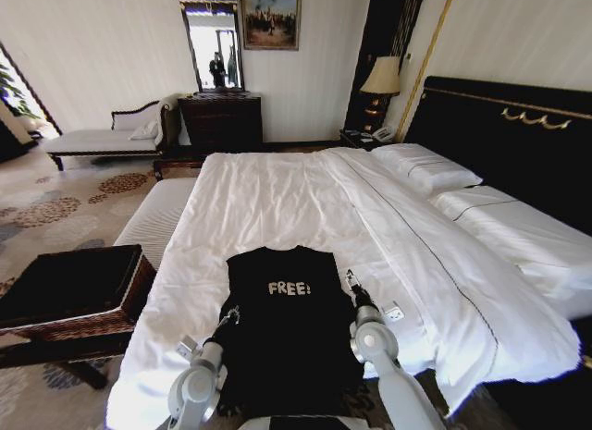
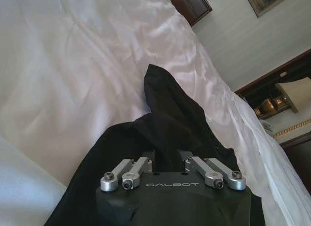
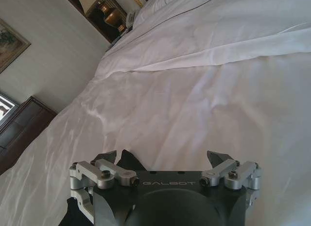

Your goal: Fold the clothes on the bed and place them into the basket.

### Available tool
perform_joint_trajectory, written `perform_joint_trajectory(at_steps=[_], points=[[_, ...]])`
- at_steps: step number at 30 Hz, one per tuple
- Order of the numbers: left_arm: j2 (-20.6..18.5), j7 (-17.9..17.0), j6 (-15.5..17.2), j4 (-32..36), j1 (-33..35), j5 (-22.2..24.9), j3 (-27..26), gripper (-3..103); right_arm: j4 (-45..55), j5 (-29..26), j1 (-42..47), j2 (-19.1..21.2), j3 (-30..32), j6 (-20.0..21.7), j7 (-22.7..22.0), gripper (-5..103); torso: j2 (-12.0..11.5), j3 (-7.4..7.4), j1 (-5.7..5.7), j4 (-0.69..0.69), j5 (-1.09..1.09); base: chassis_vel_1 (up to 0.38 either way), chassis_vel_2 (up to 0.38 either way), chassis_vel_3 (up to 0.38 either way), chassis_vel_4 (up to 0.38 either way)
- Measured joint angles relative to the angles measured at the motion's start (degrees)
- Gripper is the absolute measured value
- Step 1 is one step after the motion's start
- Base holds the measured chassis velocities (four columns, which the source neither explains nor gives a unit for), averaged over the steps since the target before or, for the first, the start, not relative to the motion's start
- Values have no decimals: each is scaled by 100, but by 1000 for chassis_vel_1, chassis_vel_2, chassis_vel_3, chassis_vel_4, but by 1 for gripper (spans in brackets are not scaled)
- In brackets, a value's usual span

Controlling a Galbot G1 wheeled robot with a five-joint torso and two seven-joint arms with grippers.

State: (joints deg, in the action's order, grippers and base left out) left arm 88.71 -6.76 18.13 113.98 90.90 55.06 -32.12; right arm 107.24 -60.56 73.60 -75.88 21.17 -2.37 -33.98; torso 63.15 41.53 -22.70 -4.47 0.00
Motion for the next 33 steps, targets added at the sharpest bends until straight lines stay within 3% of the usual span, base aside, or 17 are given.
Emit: perform_joint_trajectory(at_steps=[4,5,8,10,13,14,18,23,33], points=[[-106,-1,68,295,245,-351,-26,43,-288,-37,-458,271,-68,252,37,100,0,0,0,0,1,0,0,0,0],[-106,-1,68,295,245,-351,-26,43,-288,-37,-458,271,-68,252,37,100,0,0,0,0,1,0,0,0,0],[-187,70,117,630,646,-980,-111,59,-662,-218,-1121,767,-332,673,75,100,-1,0,0,4,0,0,0,0,0],[-197,124,89,738,761,-1100,-143,64,-808,-332,-1303,921,-427,773,151,100,0,0,-1,3,-2,0,0,0,0],[-157,222,-106,1083,934,-1171,-340,76,-1483,-678,-1783,1271,-734,1136,733,100,0,0,-1,0,0,0,0,0,0],[-157,222,-106,1083,934,-1171,-340,76,-1483,-678,-1783,1271,-734,1136,733,100,0,0,-1,0,0,0,0,0,0],[-79,114,-225,1437,867,-912,-658,96,-2606,-553,-2340,1160,-1124,1258,1673,100,-1,1,-1,2,-2,0,0,0,0],[-85,22,-240,1576,855,-814,-886,100,-3140,-466,-2646,933,-1302,1109,2191,100,-1,1,-1,1,0,0,0,0,0],[-41,-55,-261,1648,930,-814,-956,100,-3658,-465,-3019,652,-1325,847,2249,100,-1,1,-1,1,0,0,0,0,0]])
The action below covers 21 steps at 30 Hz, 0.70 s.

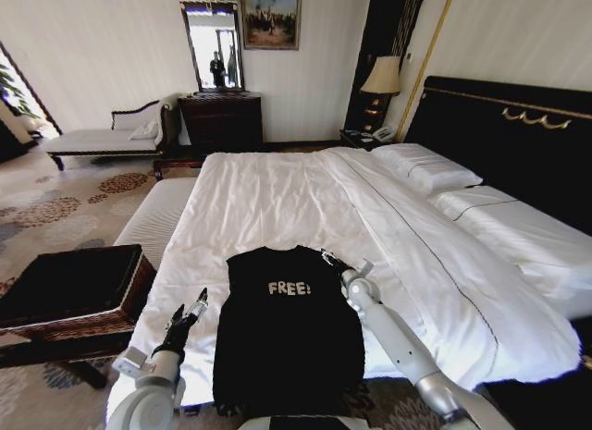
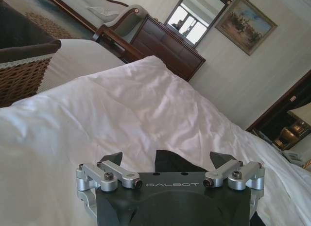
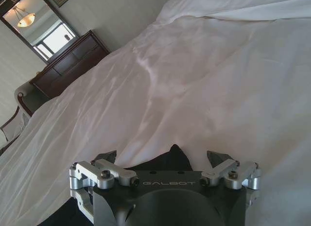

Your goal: Fold the clothes on the bed and place them into the basket.

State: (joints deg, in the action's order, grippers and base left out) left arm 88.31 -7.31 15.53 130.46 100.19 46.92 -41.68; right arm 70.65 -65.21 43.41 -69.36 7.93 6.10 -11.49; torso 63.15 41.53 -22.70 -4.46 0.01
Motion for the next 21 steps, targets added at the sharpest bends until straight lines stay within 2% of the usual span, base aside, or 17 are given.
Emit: perform_joint_trajectory(at_steps=[5,7,8,11,12,13,14,16,17,21], points=[[17,-81,24,32,-84,15,36,100,-354,56,-117,-126,66,-62,56,103,0,0,1,-1,0,0,0,0,0],[14,-102,37,34,-111,16,41,100,-443,56,-125,-159,93,-63,119,96,0,0,1,0,0,0,0,0,0],[14,-102,37,34,-111,16,41,100,-443,56,-125,-159,93,-63,119,96,0,0,1,0,0,0,0,0,0],[1,-122,41,-25,-150,25,26,100,-530,63,-103,-207,130,-77,188,82,0,0,1,-2,0,0,0,0,0],[1,-122,41,-25,-150,25,26,100,-530,63,-103,-207,130,-77,188,82,0,0,1,-2,0,0,0,0,0],[0,-125,41,-52,-156,28,24,100,-543,66,-96,-219,136,-88,197,76,0,-1,1,-2,0,0,0,0,0],[-1,-128,41,-80,-162,28,23,100,-553,74,-94,-231,139,-96,205,76,0,0,1,-2,0,0,0,0,0],[0,-152,41,-122,-181,28,22,100,-582,105,-101,-254,140,-116,209,65,0,0,1,0,0,0,0,0,0],[0,-152,41,-122,-181,28,22,100,-582,105,-101,-254,140,-116,209,65,0,0,1,0,0,0,0,0,0],[7,-235,64,-185,-202,14,22,100,-655,178,-130,-291,142,-160,193,43,0,0,1,0,-1,0,0,0,0]])
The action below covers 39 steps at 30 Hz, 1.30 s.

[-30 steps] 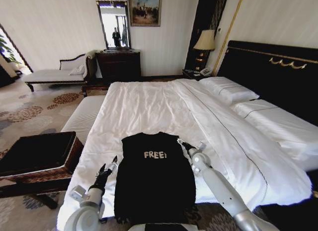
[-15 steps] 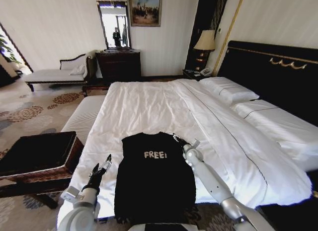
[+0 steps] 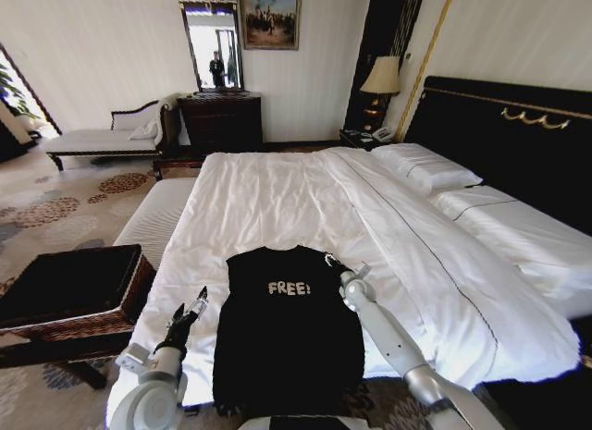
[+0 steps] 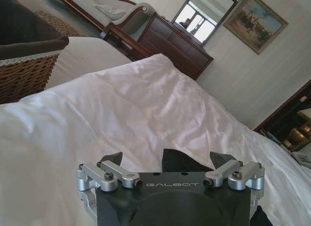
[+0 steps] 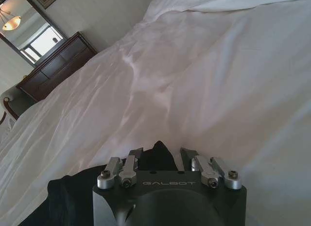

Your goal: Fold the clothes on the bed and place them into the basket.

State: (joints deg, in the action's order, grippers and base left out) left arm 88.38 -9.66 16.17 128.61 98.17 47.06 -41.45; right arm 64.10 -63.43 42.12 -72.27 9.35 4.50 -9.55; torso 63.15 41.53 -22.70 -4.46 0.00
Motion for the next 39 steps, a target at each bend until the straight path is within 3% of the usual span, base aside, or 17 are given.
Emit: perform_joint_trajectory(at_steps=[2,5,8,11,13,22,27,28,34,39], points=[[0,-5,3,-22,-5,-3,1,100,-18,34,-1,-11,3,-15,-3,43,0,0,0,0,0,0,0,0,0],[-6,-18,8,-86,-49,2,1,100,-65,134,-1,-52,20,-58,-22,27,0,0,0,0,0,0,0,0,0],[-17,-25,16,-142,-106,30,1,100,-63,159,0,-70,37,-77,-31,21,0,0,0,1,0,0,0,0,0],[-35,-35,30,-258,-210,104,0,100,-30,224,8,-75,43,-188,-31,5,0,0,0,1,0,0,0,0,0],[-54,-45,38,-327,-259,124,2,100,-11,249,12,-74,43,-236,-31,2,0,0,0,0,-1,0,0,0,0],[-645,-156,150,-1245,-1176,177,101,100,526,376,84,87,-9,-549,-123,1,0,1,0,0,2,0,0,0,0],[-1120,43,257,-2040,-2288,435,416,100,856,550,244,173,-103,-623,-123,1,0,0,0,-1,0,0,0,0,0],[-1120,43,257,-2040,-2288,435,416,100,856,550,244,173,-103,-623,-123,1,0,0,0,-1,0,0,0,0,0],[-1201,316,213,-3590,-3580,455,924,100,862,655,299,139,-167,-657,-130,1,-1,1,-2,-1,1,0,0,0,0],[-1130,397,174,-4251,-4018,335,1213,100,903,707,320,137,-199,-664,-158,1,0,1,-1,-1,1,0,0,0,0]])
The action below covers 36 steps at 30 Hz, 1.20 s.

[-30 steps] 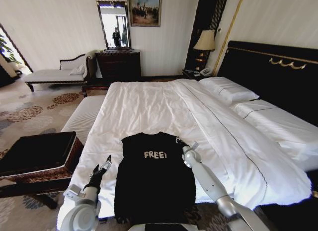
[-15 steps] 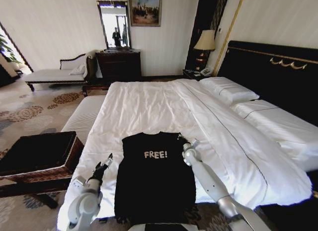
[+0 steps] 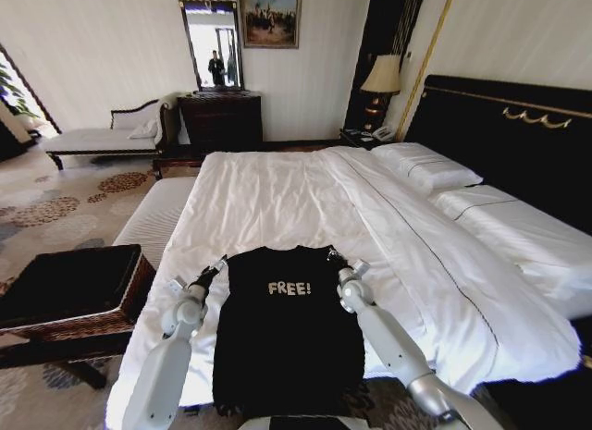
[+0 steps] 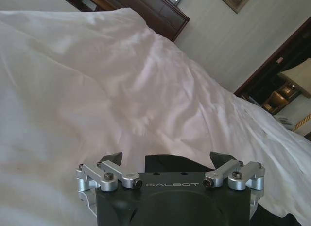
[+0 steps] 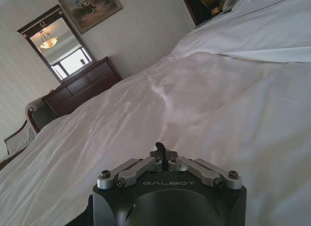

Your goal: Fold the clothes on the bed and place them into the basket.

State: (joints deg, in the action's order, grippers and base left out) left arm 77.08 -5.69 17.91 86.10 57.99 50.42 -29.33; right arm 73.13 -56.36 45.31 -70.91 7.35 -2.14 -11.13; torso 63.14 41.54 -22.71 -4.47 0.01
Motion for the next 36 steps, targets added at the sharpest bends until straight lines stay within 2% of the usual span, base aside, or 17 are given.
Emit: perform_joint_trajectory(at_steps=[6,7,11,14,15,16,20,22,25,28,31,34,36], points=[[138,113,-85,-408,-179,-48,104,100,29,49,41,4,10,-27,-21,1,0,0,0,2,-1,0,0,0,0],[159,152,-114,-482,-216,-63,114,103,36,69,56,10,19,-30,-24,1,0,0,0,2,-1,0,0,0,0],[266,222,-190,-752,-386,-71,134,93,72,81,96,32,43,-40,-38,1,1,-1,1,0,-1,0,0,0,0],[335,224,-207,-934,-502,-74,135,93,76,91,102,35,40,-49,-40,1,1,-1,1,0,-1,0,0,0,0],[359,217,-208,-1019,-556,-74,136,83,76,94,103,33,36,-50,-40,1,1,-1,1,0,-1,0,0,0,0],[359,217,-208,-1019,-556,-74,136,83,76,94,103,33,36,-50,-40,1,1,-1,1,0,-1,0,0,0,0],[385,210,-221,-1239,-697,-72,119,61,71,121,101,34,10,-62,-36,1,1,-1,1,1,-1,0,0,0,0],[385,211,-225,-1267,-715,-71,112,61,66,123,98,36,4,-65,-34,1,1,-1,1,1,-1,0,0,0,0],[385,221,-264,-1383,-784,-78,80,45,-4,166,40,39,-21,-92,-26,1,1,-1,1,1,0,0,0,0,0],[384,226,-272,-1404,-790,-84,70,40,-44,198,12,33,-33,-117,-22,1,1,-1,1,1,0,0,0,0,0],[386,300,-293,-1437,-793,-86,63,23,-93,241,-29,17,-56,-164,-17,1,1,0,1,1,0,0,0,0,0],[393,328,-300,-1439,-794,-83,61,18,-91,241,-33,16,-62,-168,-19,1,1,0,1,1,0,0,0,0,0],[399,377,-306,-1409,-785,-72,55,7,-25,228,-25,39,-70,-169,-28,1,1,-1,1,1,0,0,0,0,0]])
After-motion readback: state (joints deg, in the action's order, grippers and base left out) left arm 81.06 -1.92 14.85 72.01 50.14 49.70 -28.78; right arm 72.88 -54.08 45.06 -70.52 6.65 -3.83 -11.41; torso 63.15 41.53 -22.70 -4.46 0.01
